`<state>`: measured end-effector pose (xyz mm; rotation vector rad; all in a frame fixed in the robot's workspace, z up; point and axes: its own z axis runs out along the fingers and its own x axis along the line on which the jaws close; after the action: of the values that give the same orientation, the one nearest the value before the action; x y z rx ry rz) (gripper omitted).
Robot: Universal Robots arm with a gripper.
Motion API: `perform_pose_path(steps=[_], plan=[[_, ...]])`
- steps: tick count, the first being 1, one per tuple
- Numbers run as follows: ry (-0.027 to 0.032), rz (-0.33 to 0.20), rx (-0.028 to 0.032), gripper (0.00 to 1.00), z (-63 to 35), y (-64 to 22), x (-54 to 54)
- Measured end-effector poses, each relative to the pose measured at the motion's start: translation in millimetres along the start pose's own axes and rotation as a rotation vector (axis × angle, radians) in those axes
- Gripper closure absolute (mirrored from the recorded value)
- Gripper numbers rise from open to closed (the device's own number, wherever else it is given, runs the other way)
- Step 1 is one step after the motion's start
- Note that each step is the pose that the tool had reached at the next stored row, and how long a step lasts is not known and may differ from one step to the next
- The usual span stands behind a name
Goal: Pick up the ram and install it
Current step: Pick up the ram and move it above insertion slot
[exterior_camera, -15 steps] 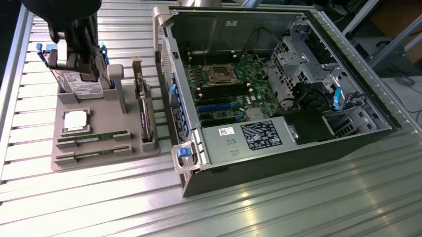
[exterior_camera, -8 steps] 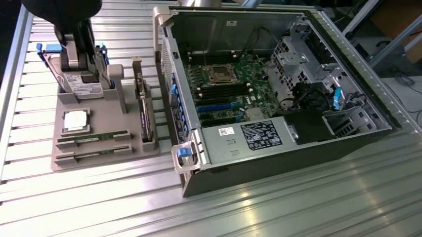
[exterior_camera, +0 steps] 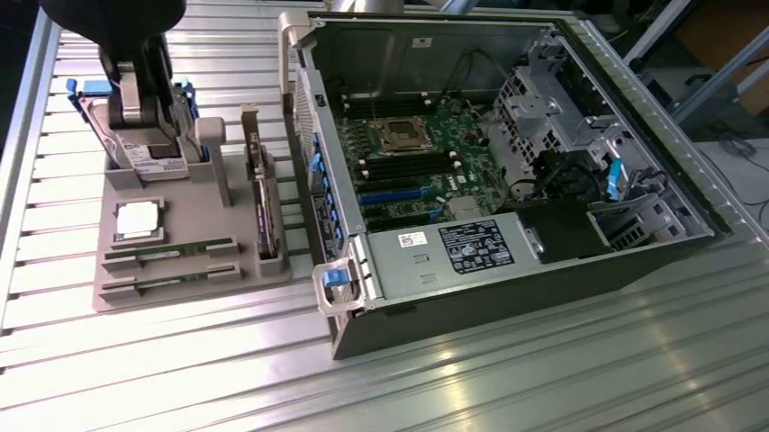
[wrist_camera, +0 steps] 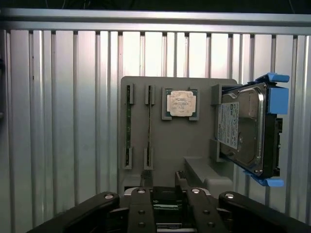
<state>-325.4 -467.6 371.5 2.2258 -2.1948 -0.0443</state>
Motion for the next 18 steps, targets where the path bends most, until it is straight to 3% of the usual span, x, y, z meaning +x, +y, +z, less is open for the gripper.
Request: perform_pose_path(steps=[1, 4, 8, 18], plan=[[0.0, 0.0, 0.0, 0.58, 0.0, 0.0, 0.0], [-0.0049, 0.0, 0.0005, 0.58, 0.0, 1.1, 8.4], [-0.0051, 0.0, 0.0005, 0.58, 0.7, 1.2, 9.1], [-0.005, 0.0, 0.0004, 0.58, 35.3, 0.1, 9.4]])
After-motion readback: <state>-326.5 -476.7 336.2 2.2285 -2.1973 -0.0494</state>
